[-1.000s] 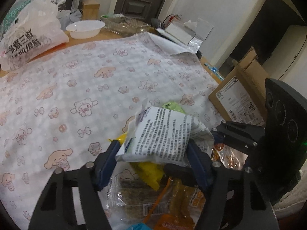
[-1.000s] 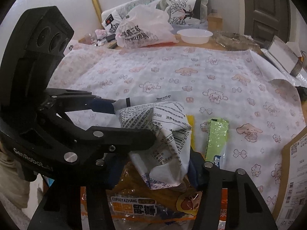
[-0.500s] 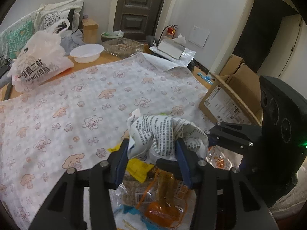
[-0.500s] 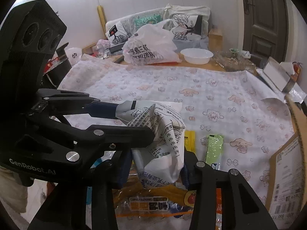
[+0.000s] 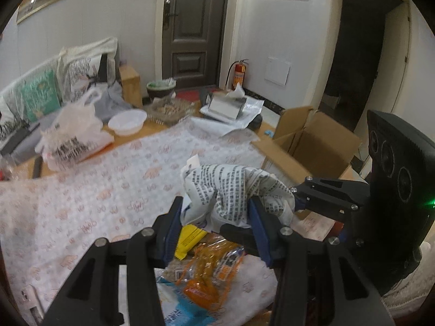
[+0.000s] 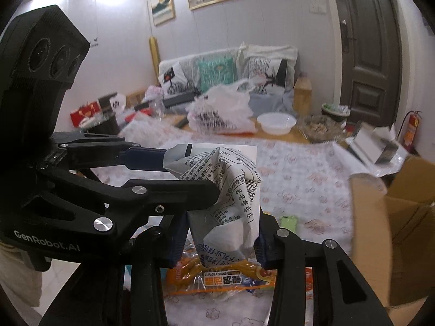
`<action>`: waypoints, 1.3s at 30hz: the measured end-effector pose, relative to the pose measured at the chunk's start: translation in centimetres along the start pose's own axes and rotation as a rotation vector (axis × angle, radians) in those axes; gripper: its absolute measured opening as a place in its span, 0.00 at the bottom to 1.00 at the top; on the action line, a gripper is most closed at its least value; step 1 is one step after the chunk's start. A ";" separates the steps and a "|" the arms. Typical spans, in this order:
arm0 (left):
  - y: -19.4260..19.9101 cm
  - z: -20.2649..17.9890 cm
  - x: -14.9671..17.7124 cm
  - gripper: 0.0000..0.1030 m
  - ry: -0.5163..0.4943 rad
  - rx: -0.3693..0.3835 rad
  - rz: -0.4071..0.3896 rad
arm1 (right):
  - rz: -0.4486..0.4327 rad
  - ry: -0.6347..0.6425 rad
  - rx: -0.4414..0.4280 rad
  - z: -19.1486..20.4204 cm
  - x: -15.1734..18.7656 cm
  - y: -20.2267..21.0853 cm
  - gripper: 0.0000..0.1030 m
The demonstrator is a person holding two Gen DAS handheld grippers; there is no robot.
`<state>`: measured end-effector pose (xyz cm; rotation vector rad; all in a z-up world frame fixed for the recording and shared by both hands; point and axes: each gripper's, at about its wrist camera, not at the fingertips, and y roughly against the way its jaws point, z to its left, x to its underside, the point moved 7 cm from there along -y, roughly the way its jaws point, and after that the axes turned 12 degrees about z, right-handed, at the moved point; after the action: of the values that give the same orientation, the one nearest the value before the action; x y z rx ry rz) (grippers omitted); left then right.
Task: Organize snacks
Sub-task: 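Carry the white printed bag with both grippers over the cardboard box, then open both grippers to drop the white bag into the box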
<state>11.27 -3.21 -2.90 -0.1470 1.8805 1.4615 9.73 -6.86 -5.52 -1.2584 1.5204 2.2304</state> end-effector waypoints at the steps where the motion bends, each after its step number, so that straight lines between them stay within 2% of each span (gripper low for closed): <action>1: 0.5 -0.9 -0.5 0.43 -0.012 -0.007 -0.008 | -0.013 0.000 0.002 -0.2 0.0 0.7 0.35; 7: 1.6 -6.0 -2.9 0.43 -0.079 -0.026 -0.028 | -0.084 -0.026 0.025 -2.8 0.6 5.5 0.35; 12: 0.5 -10.6 -5.5 0.43 -0.148 -0.020 -0.021 | -0.130 -0.075 0.057 -6.7 1.7 8.9 0.35; 16: -2.1 -14.5 -8.1 0.43 -0.205 0.003 0.006 | -0.145 -0.133 0.096 -11.0 2.8 10.6 0.35; 22: -7.7 -18.3 -10.7 0.43 -0.245 0.048 0.089 | -0.099 -0.203 0.145 -16.9 4.9 10.7 0.35; 28: -12.9 -18.7 -11.5 0.43 -0.238 0.080 0.185 | -0.003 -0.240 0.165 -21.2 6.2 8.4 0.35; 32: -15.2 -18.9 -11.9 0.44 -0.238 0.087 0.220 | 0.032 -0.264 0.167 -23.1 6.9 7.3 0.36; 36: -16.6 -19.0 -11.7 0.47 -0.262 0.055 0.251 | 0.076 -0.258 0.181 -23.6 7.5 6.2 0.38; 39: -17.4 -18.6 -11.5 0.47 -0.266 -0.003 0.265 | 0.096 -0.267 0.188 -24.0 8.1 5.7 0.39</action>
<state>19.49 -29.37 -8.20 0.2938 1.7269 1.5710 14.52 -31.91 -10.39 -0.8149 1.6668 2.1467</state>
